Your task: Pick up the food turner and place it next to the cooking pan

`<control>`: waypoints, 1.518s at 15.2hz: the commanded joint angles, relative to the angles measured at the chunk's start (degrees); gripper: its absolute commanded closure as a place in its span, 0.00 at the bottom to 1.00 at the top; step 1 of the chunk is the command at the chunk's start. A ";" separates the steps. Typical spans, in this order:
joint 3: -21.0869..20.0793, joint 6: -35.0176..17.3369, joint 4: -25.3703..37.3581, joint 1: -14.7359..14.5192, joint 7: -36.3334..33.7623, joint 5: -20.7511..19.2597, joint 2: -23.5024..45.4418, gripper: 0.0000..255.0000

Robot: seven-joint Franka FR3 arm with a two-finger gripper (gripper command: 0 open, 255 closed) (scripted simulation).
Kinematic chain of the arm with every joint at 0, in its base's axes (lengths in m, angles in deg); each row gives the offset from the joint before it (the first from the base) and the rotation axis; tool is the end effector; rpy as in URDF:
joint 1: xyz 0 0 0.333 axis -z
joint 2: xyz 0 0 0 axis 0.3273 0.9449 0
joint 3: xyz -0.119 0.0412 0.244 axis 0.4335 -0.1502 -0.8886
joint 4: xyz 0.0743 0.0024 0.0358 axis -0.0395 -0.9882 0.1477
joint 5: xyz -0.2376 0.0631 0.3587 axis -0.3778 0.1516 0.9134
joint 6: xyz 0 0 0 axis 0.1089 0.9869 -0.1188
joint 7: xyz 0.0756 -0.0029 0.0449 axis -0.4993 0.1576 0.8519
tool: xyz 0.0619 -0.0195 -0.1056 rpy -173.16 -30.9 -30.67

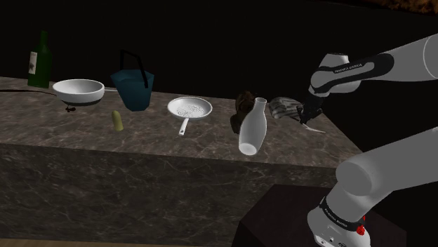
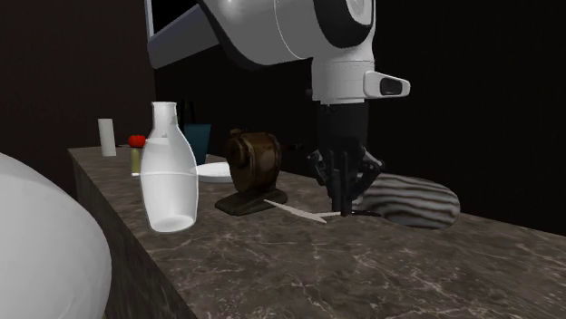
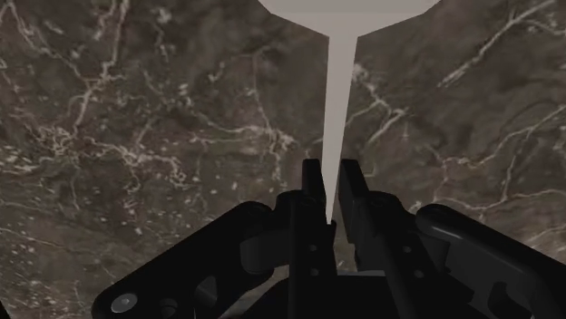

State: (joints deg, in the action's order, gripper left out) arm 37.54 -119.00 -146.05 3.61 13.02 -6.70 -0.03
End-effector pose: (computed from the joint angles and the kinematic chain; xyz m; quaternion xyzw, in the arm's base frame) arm 0.3424 -0.2932 0.3301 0.9241 -0.3807 0.0310 0.0125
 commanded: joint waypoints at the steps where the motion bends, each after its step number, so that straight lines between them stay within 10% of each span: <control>1: -0.31 1.84 0.87 0.02 -0.07 0.06 -0.95 1.00; 11: -1.56 10.44 6.59 -0.13 -0.05 0.67 -3.85 1.00; 23: -8.78 8.34 22.72 -7.64 -10.25 7.20 15.27 1.00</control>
State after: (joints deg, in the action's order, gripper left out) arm 29.28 -110.81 -125.31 -3.51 3.56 0.05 13.37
